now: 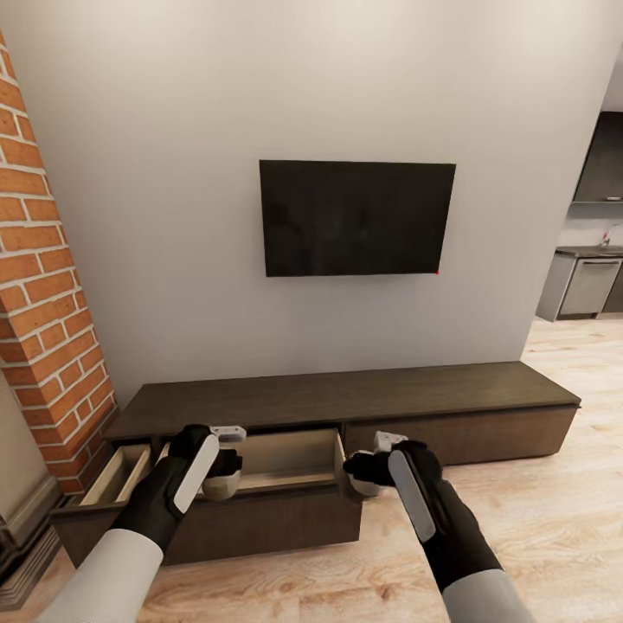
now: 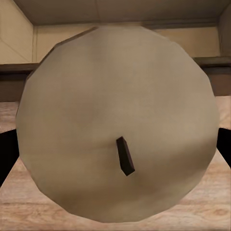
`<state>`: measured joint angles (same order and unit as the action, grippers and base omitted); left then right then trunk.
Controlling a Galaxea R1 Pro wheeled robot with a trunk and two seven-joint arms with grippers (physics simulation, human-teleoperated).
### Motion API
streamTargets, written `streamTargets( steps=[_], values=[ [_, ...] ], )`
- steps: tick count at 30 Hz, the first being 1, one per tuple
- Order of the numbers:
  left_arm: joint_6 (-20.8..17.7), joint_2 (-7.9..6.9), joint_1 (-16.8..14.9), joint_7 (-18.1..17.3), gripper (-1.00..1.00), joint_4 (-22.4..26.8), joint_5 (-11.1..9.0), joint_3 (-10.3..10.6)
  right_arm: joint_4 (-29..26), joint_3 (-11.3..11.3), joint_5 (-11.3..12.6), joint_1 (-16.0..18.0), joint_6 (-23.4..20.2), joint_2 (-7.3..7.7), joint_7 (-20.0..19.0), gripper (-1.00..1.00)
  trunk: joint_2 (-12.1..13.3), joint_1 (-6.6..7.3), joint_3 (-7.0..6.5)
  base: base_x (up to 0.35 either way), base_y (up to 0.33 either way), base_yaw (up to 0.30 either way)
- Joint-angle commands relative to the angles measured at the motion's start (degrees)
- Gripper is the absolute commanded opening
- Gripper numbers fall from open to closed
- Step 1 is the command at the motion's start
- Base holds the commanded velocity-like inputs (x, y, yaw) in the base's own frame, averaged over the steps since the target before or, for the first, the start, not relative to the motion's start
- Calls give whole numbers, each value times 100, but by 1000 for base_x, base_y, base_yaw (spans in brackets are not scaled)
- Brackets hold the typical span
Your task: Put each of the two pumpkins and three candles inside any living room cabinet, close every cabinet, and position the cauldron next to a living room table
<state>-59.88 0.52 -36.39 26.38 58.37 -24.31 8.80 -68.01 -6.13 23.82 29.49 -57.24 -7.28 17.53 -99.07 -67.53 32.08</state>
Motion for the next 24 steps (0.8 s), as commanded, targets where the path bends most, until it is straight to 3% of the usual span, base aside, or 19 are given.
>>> streamTargets(
  steps=[1,2,5,11,15,20,24],
  values=[
    [-12,-1,-5,60,-100,-1,-62,7,243,-8,39,228,-48,-38,103,-100,-5,1,6,0,0,0],
    [-12,2,-6,60,-100,-11,-63,7,705,-12,40,575,-81,-91,175,-100,-5,1,6,0,0,0],
    [-12,7,-8,55,-100,-18,-73,8,1738,-18,42,1126,97,-155,265,-100,-5,1,6,0,0,0],
    [-12,14,-9,37,-100,-26,-88,8,3203,-20,56,1442,760,-188,304,-100,-5,1,6,0,0,0],
    [-12,24,-9,58,-100,-44,-84,11,3605,-22,53,1542,963,-208,343,-100,-5,1,6,0,0,0],
    [-12,40,-107,71,-100,-82,-73,7,3659,-49,57,1640,1004,-272,355,-100,-5,1,6,0,0,0],
    [-12,108,-428,106,-100,-662,-44,39,3630,-66,53,1682,1013,-272,349,-100,-5,1,6,0,0,0]
  ],
)
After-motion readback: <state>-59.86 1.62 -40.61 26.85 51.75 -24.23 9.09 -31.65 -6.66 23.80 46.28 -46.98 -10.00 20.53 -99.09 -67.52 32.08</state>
